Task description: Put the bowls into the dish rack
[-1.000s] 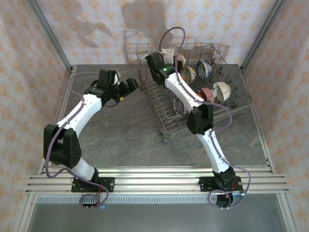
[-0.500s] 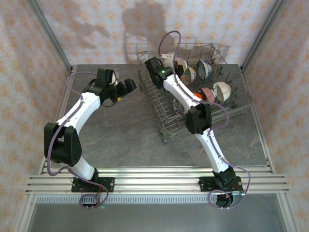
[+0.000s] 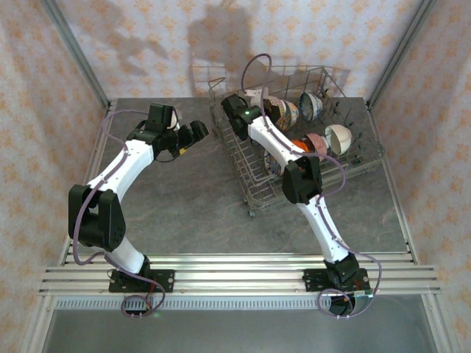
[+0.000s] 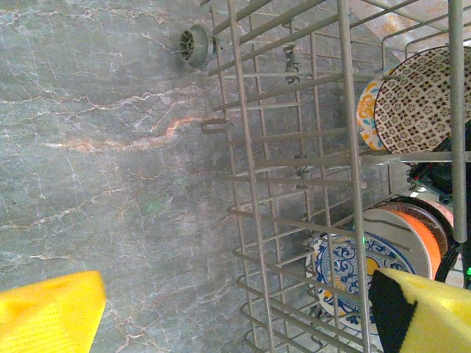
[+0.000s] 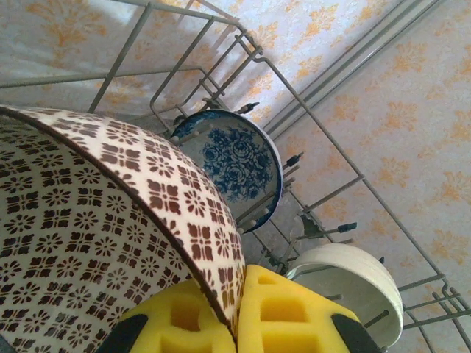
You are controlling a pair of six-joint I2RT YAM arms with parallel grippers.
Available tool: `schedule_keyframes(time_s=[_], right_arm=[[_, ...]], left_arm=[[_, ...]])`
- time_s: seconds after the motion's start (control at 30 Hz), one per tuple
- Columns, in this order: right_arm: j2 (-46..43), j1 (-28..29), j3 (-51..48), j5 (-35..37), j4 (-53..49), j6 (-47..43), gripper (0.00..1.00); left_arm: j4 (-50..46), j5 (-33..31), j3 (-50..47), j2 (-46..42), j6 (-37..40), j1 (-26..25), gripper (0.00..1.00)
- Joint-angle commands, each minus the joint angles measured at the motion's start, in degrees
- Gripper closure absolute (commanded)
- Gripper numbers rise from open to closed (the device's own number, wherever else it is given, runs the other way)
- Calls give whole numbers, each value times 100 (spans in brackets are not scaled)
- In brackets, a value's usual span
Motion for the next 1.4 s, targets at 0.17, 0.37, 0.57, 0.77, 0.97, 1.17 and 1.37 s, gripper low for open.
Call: schedule_keyframes(time_s=[0.17, 0.37, 0.57, 0.77, 0.97, 1.17, 1.37], right_arm=[[-5, -3, -115, -267, -245, 235, 99], [-29, -3, -88, -638, -267, 158, 77], [-117, -3, 23, -1008, -441, 45, 39], [-604, -12, -180, -1411, -601, 85, 18], [-1220, -18, -521, -1770, -601, 49, 14], [-1698, -65, -753, -2369, -951, 137, 12], [-2344, -117, -1352, -2444, -996, 273, 11]], left_arm=[[90, -36, 91, -61, -151, -35, 7], [68, -161, 30, -176, -231, -158, 6], [-151, -469, 133, -369, -196, -382, 7], [-361, -878, 347, -717, -144, -636, 7], [-466, -935, 600, -879, -126, -955, 7], [-543, -1001, 1031, -536, 72, -1375, 7], [-333, -847, 1416, 30, 93, -1538, 13]])
